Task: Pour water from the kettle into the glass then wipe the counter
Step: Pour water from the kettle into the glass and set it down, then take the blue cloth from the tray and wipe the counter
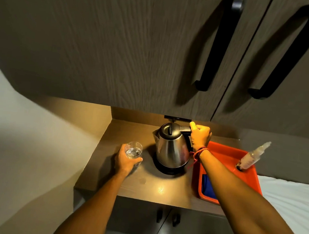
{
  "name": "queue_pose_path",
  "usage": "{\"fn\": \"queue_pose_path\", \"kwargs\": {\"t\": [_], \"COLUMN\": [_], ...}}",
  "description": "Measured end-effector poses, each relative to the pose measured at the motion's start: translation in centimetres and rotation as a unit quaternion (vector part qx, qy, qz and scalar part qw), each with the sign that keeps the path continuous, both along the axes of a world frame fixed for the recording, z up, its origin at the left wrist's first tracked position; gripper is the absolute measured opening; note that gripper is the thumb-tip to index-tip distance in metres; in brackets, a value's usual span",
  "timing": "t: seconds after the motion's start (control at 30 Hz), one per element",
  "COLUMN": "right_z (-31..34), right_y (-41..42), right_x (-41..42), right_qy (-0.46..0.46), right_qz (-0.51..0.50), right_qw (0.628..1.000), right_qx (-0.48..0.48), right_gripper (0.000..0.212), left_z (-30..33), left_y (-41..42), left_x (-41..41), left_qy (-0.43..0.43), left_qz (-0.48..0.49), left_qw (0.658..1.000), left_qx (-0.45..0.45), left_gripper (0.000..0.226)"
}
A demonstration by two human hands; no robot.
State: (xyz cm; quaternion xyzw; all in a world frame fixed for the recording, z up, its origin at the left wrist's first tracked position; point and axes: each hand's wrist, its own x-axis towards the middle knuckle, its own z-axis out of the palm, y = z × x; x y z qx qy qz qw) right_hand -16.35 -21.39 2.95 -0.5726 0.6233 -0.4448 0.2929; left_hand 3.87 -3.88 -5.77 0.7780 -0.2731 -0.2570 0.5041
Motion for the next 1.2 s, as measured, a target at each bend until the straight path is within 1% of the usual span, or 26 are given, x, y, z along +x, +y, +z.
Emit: {"fn": "queue_pose_path", "kwargs": {"t": [0.1,0.2,0.27,0.4,0.57,0.63,0.73,0.87,1.0,1.07,1.13,1.17,1.2], "right_z": [-1.5,-2.0,-1.9,-1.7,-1.9,-2.0,-2.2,-2.6,-2.6,-2.4,-2.5,-2.6,-3.0], "right_y": [-0.5,-0.5,-0.5,-0.1,0.0,-0.1,-0.1,0.1,0.4,0.8,1.2,1.5,1.7], "right_x": [-0.6,-0.5,-0.2,0.3,-0.2,-0.7,-1.4,-2.6,-3.0,-3.4,-4.3,-4.9,-6.1], "right_qy": [-0.039,-0.068,-0.063,-0.043,-0.036,-0.051,-0.080,-0.095,-0.106,-0.136,-0.182,-0.183,-0.155], "right_qz": [-0.015,-0.005,0.012,0.027,0.016,0.005,-0.025,-0.053,-0.020,0.002,0.012,0.009,0.002], "right_qw": [0.998,0.996,0.997,0.998,0.999,0.998,0.995,0.991,0.991,0.987,0.980,0.980,0.985], "right_qx": [0.038,0.050,0.042,0.028,0.019,0.033,0.051,0.073,0.085,0.082,0.083,0.080,0.079], "right_gripper": [0.049,0.046,0.042,0.048,0.044,0.043,0.042,0.039,0.045,0.044,0.042,0.041,0.039], "left_z": [-0.5,-0.6,-0.7,-0.6,-0.4,-0.2,0.4,1.6,3.0,3.9,4.6,4.8,4.9], "left_y": [-0.3,-0.6,-0.9,-1.3,-1.2,-1.0,-0.9,-1.4,-2.3,-2.8,-3.4,-3.7,-4.0], "left_x": [0.1,0.3,0.5,0.7,0.9,1.0,0.9,0.4,-1.3,-3.0,-5.2,-6.5,-8.1], "left_qy": [-0.008,-0.011,-0.014,-0.019,-0.036,-0.059,-0.144,-0.239,-0.310,-0.343,-0.401,-0.433,-0.456], "left_qz": [-0.005,-0.002,0.000,-0.011,-0.025,-0.025,-0.028,-0.051,-0.086,-0.115,-0.147,-0.167,-0.194], "left_qw": [1.000,1.000,1.000,1.000,0.998,0.997,0.988,0.969,0.947,0.930,0.898,0.876,0.855], "left_qx": [0.000,0.001,0.005,0.019,0.036,0.045,0.053,0.035,-0.021,-0.063,-0.107,-0.130,-0.154], "left_gripper": [0.081,0.082,0.083,0.086,0.099,0.105,0.108,0.101,0.087,0.078,0.064,0.057,0.051]}}
